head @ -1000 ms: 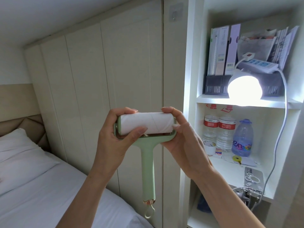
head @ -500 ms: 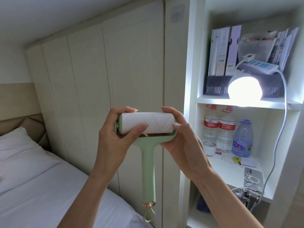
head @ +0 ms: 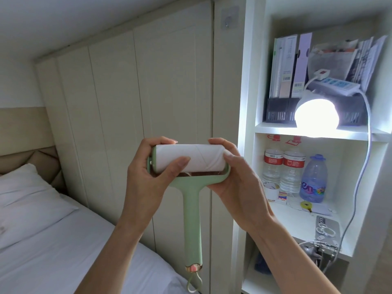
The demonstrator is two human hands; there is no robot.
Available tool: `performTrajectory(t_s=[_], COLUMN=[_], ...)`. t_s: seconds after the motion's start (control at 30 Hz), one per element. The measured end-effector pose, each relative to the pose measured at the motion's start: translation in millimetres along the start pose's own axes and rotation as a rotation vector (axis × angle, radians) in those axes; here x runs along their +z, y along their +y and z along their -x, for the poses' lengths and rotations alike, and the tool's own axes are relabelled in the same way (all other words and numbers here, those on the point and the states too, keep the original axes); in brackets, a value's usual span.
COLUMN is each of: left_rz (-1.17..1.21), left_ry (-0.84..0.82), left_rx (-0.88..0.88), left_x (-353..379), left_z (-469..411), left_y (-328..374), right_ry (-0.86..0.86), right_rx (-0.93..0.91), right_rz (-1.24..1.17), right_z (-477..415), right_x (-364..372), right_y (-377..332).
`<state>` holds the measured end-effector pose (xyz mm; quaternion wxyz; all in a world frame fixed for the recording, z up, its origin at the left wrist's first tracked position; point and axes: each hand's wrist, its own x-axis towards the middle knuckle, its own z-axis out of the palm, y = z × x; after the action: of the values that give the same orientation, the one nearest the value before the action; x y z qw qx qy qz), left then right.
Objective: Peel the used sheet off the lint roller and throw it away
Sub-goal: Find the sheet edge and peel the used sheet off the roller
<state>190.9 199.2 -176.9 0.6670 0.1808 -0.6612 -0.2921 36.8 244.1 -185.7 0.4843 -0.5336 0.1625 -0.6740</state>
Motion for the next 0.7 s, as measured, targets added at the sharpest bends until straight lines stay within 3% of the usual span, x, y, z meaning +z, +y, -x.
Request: performTrajectory(t_s=[0.17,0.4,0.7], left_rz=[-0.062,-0.168,-0.209], left_ry=[0.004,-0.066,-0.102], left_rx=[0.05,0.209,0.316], left_x=[0,-5,-1], left_z=[3,1,3], left_y=[6,16,17], right_ry=[0.004,-0.136,-0.133], right_rx=[-0.016,0.003,0.001], right_rz=[0.017,-0.053,-0.148], right_z=[2,0,2], right_x=[-1,-7,-4], right_y=[2,-4,-7])
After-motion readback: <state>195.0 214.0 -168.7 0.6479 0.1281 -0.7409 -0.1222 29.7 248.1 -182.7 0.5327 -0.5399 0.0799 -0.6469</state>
